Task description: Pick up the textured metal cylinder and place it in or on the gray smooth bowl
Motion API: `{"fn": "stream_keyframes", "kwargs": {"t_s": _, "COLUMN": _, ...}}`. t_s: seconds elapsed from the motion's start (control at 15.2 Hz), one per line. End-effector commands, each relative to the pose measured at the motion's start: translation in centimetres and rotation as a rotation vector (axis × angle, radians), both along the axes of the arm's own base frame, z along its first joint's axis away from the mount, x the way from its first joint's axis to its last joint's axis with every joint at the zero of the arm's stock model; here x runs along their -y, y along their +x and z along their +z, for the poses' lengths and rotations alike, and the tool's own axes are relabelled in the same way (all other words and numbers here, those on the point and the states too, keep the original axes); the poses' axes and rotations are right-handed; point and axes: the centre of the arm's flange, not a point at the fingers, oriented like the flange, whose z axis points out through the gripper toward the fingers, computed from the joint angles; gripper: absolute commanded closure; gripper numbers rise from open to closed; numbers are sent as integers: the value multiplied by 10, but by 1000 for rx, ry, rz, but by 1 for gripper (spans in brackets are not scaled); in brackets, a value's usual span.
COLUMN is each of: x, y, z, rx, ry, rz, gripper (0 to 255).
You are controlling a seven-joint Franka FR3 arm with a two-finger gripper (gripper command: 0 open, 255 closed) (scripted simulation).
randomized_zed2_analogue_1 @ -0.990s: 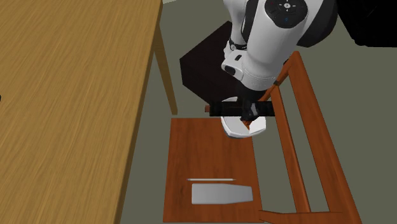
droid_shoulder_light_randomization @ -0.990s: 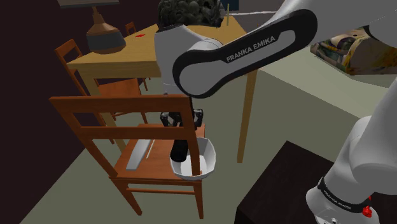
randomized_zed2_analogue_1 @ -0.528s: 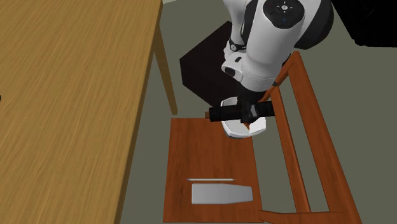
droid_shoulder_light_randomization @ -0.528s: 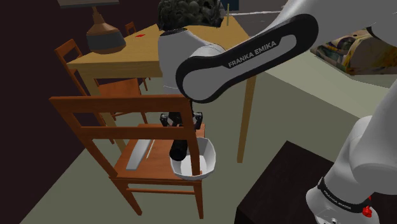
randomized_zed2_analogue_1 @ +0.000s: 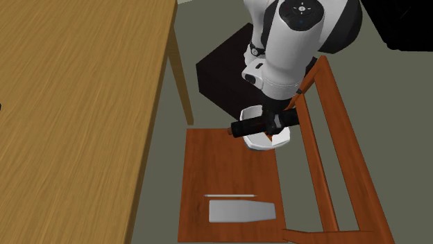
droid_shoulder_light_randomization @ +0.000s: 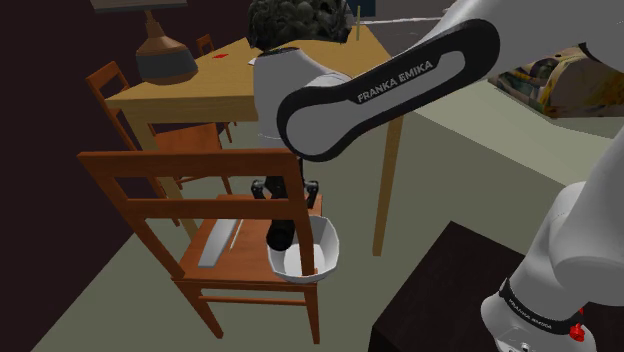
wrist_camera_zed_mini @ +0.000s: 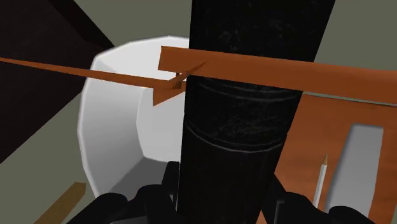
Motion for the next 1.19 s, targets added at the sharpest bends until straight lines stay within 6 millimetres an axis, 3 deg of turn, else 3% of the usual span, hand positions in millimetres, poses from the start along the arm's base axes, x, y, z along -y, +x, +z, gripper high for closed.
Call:
{"fn": "stream_keyframes", "kwargs": {"t_s": 0.0, "x": 1, "y": -7, "z": -52, "rx": -46, "ry": -108, "rz": 70, "gripper": 255}}
{"fn": "stream_keyframes", "kwargs": {"t_s": 0.07, "x": 1, "y": -7, "z": -52, "rx": -46, "ry": -108, "rz": 70, "gripper": 255}}
{"fn": "stream_keyframes", "kwargs": {"t_s": 0.13, "x": 8, "y": -13, "z": -50, "rx": -46, "ry": -109, "rz": 69, "gripper": 0}}
{"fn": "stream_keyframes", "kwargs": {"t_s": 0.33, "x": 8, "y": -19, "z": -44, "rx": -47, "ry": -109, "rz": 69, "gripper": 0}}
{"fn": "stream_keyframes", "kwargs": {"t_s": 0.4, "x": 12, "y": -16, "z": -47, "rx": -48, "ry": -108, "rz": 70, "gripper": 0}}
{"fn": "stream_keyframes", "kwargs": {"t_s": 0.46, "x": 1, "y": -7, "z": -52, "rx": -46, "ry": -108, "rz": 70, "gripper": 0}}
{"fn": "stream_keyframes", "kwargs": {"t_s": 0.73, "x": 0, "y": -5, "z": -2, "rx": -46, "ry": -108, "rz": 70, "gripper": 0}}
{"fn": "stream_keyframes", "kwargs": {"t_s": 1.12, "x": 0, "y": -5, "z": -2, "rx": -46, "ry": -108, "rz": 70, "gripper": 0}}
